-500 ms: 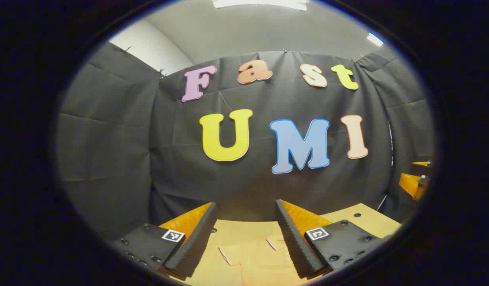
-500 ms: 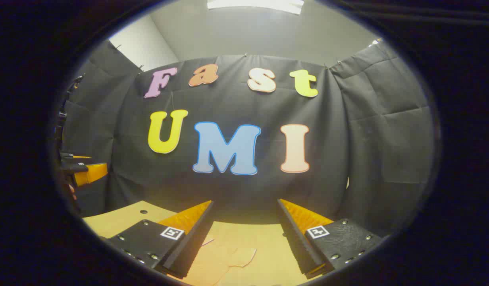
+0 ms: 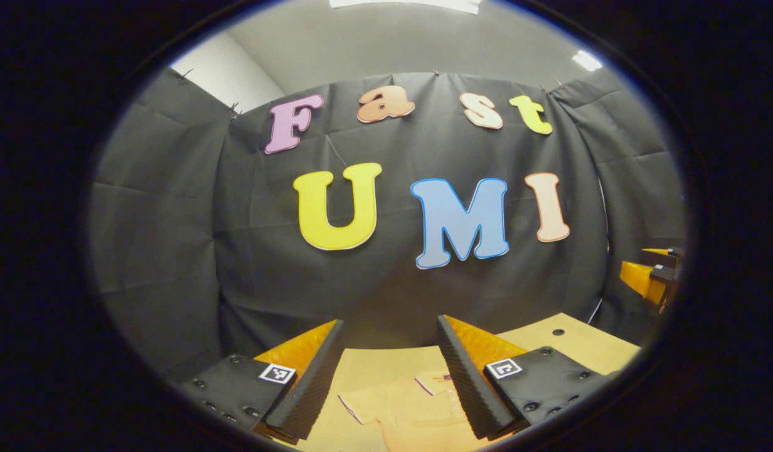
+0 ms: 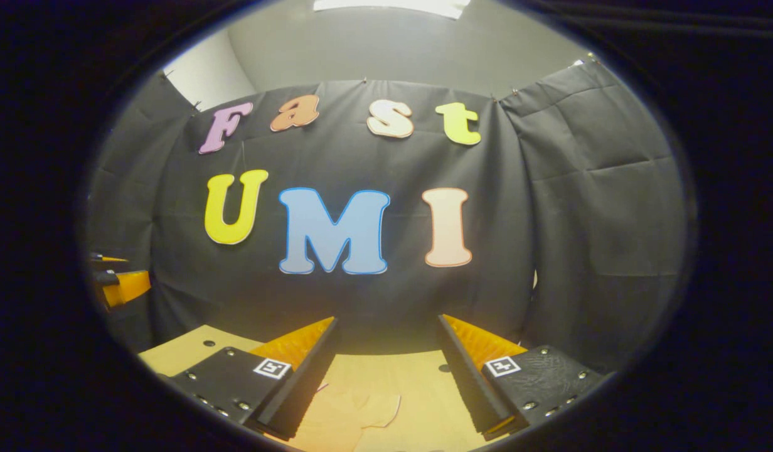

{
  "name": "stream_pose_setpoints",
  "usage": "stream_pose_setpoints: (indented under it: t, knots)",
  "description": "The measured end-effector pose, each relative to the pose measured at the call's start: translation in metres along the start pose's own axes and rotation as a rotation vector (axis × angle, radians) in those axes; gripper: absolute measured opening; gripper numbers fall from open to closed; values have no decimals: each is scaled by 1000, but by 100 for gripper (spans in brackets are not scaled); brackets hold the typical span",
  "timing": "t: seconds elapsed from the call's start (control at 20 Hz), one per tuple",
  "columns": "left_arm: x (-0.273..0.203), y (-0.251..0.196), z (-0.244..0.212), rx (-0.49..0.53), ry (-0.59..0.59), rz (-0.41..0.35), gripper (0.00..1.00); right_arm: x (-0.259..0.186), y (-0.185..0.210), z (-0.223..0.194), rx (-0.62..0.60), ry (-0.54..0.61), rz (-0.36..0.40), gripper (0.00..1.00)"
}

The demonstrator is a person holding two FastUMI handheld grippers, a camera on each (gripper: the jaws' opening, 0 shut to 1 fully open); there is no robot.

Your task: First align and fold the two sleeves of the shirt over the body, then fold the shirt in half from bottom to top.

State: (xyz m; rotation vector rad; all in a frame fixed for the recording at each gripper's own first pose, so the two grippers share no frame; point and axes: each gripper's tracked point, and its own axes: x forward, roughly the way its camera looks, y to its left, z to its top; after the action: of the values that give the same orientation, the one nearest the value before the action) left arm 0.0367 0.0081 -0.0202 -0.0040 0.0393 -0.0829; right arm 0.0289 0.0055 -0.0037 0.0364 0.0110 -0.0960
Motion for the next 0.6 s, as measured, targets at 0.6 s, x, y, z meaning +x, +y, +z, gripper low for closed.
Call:
stream_pose_setpoints:
  t: [0.6]
  knots:
    - [0,11,5,19,-16,8,95,3,12,-2,-12,2,8,96]
